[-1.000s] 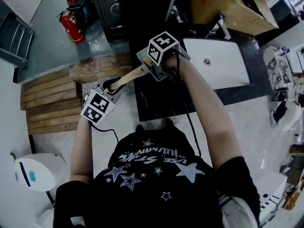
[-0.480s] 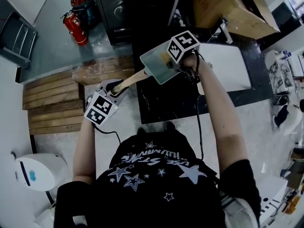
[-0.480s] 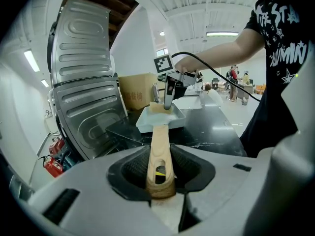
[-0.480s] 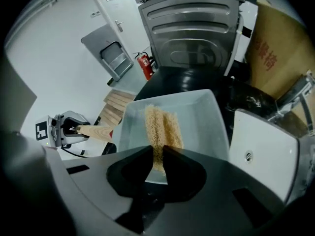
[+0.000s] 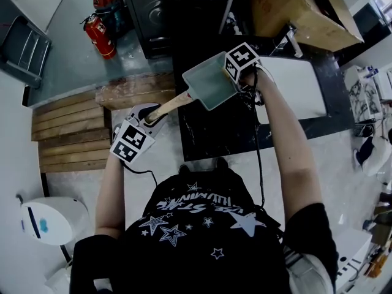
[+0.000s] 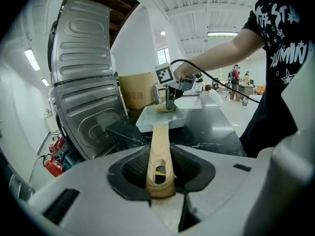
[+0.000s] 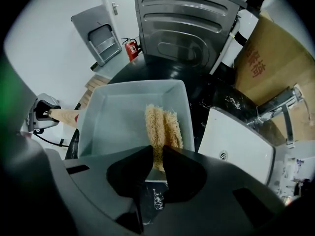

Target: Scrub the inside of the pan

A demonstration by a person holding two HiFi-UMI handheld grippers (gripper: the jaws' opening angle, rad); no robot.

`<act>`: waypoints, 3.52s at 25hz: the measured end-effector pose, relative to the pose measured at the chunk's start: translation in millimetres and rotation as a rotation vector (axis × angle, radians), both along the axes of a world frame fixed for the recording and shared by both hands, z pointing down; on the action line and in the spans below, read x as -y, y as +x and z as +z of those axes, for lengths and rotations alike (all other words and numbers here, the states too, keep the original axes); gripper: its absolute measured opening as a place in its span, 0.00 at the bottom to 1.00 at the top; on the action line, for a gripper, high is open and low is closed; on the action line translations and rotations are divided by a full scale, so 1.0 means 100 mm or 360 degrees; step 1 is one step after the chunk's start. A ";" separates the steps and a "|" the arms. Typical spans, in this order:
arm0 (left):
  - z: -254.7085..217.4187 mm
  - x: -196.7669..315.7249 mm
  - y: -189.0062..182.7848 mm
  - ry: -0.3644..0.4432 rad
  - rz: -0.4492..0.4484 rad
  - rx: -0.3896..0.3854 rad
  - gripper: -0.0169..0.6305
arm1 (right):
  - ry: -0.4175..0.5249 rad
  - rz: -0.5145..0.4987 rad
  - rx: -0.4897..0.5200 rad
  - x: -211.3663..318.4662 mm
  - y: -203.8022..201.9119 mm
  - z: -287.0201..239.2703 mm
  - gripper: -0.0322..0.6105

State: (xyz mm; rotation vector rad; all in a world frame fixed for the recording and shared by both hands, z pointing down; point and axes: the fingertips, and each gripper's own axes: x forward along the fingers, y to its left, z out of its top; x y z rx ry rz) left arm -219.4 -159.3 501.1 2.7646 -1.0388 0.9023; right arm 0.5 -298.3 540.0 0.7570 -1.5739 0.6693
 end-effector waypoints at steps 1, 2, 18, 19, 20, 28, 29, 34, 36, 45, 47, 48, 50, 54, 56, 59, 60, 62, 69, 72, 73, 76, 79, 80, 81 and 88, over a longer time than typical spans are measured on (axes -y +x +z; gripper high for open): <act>0.00 0.00 0.00 0.0000 -0.0001 -0.0001 0.24 | -0.0004 0.0001 -0.0008 0.00 0.00 0.02 0.15; 0.00 0.00 0.00 0.0000 -0.0001 -0.0002 0.24 | -0.0009 0.0003 -0.0020 0.00 0.00 0.04 0.15; -0.01 0.01 -0.01 0.0007 0.0000 0.0032 0.24 | -0.0050 0.0138 0.0012 -0.14 -0.10 0.06 0.15; -0.01 0.01 -0.01 0.0008 -0.0001 0.0034 0.24 | -0.0059 0.0131 0.0017 -0.17 -0.13 0.06 0.15; 0.00 0.01 -0.01 0.0008 -0.0002 0.0034 0.24 | -0.0068 0.0123 0.0021 -0.20 -0.16 0.06 0.15; 0.00 0.00 -0.01 0.0024 -0.0013 0.0038 0.24 | -0.0230 0.0038 0.0192 -0.56 -0.61 0.05 0.15; -0.01 0.01 -0.01 0.0025 -0.0013 0.0040 0.24 | -0.0249 0.0021 0.0209 -0.60 -0.66 0.04 0.15; 0.00 0.00 -0.01 0.0027 -0.0006 0.0038 0.24 | -0.0309 -0.0065 0.0250 -0.80 -0.91 0.04 0.15; -0.01 0.00 -0.01 0.0028 -0.0005 0.0038 0.24 | -0.0319 -0.0088 0.0249 -0.84 -0.96 0.04 0.15; -0.01 0.00 -0.01 0.0038 -0.0016 0.0016 0.24 | -0.0326 -0.0052 0.0293 -0.84 -0.97 0.03 0.15; -0.01 0.00 -0.02 0.0038 -0.0022 0.0010 0.24 | -0.0321 -0.0056 0.0295 -0.83 -0.97 0.03 0.15; -0.01 0.00 -0.02 0.0037 -0.0023 0.0008 0.24 | -0.0321 -0.0057 0.0302 -0.82 -0.97 0.03 0.15; 0.00 0.01 -0.01 0.0037 -0.0025 0.0005 0.24 | -0.0322 -0.0057 0.0338 -0.82 -0.98 0.03 0.15; 0.00 0.00 0.00 0.0043 -0.0042 -0.0004 0.24 | -0.0313 -0.0028 0.0442 -0.82 -0.97 -0.03 0.15; 0.01 -0.01 -0.01 0.0036 -0.0065 -0.0023 0.24 | -0.0293 -0.0020 0.0485 -0.81 -0.96 -0.06 0.15; 0.03 0.01 -0.03 0.0022 -0.0120 -0.0050 0.26 | -0.0262 -0.0004 0.0586 -0.78 -0.96 -0.12 0.15; 0.05 0.02 -0.04 0.0018 -0.0144 -0.0046 0.26 | -0.0253 0.0002 0.0630 -0.78 -0.96 -0.14 0.15; 0.06 0.03 -0.07 0.0018 -0.0199 -0.0023 0.30 | -0.0229 0.0009 0.0714 -0.77 -0.97 -0.21 0.15; -0.05 -0.05 -0.28 0.0043 -0.0440 -0.0003 0.41 | -0.0049 -0.0103 0.0961 -0.67 -1.02 -0.53 0.16; -0.16 -0.15 -0.39 0.0077 -0.0593 -0.0047 0.41 | 0.0054 -0.0211 0.0988 -0.66 -1.01 -0.61 0.16; -0.21 -0.19 -0.43 0.0095 -0.0656 -0.0074 0.41 | 0.0090 -0.0251 0.0989 -0.66 -1.00 -0.63 0.16; -0.40 -0.31 -0.52 0.0186 -0.0869 -0.0179 0.41 | 0.0193 -0.0366 0.1016 -0.66 -0.99 -0.70 0.16; -0.60 -0.44 -0.54 0.0277 -0.1060 -0.0273 0.41 | 0.0296 -0.0470 0.1073 -0.67 -0.98 -0.80 0.16; -0.65 -0.48 -0.52 0.0303 -0.1108 -0.0293 0.41 | 0.0324 -0.0498 0.1087 -0.68 -0.97 -0.83 0.16; -0.70 -0.52 -0.49 0.0329 -0.1150 -0.0308 0.41 | 0.0350 -0.0522 0.1101 -0.68 -0.95 -0.85 0.16; -0.91 -0.75 -0.09 0.0450 -0.1336 -0.0389 0.37 | 0.0591 -0.0592 0.1258 -0.66 -0.72 -1.04 0.16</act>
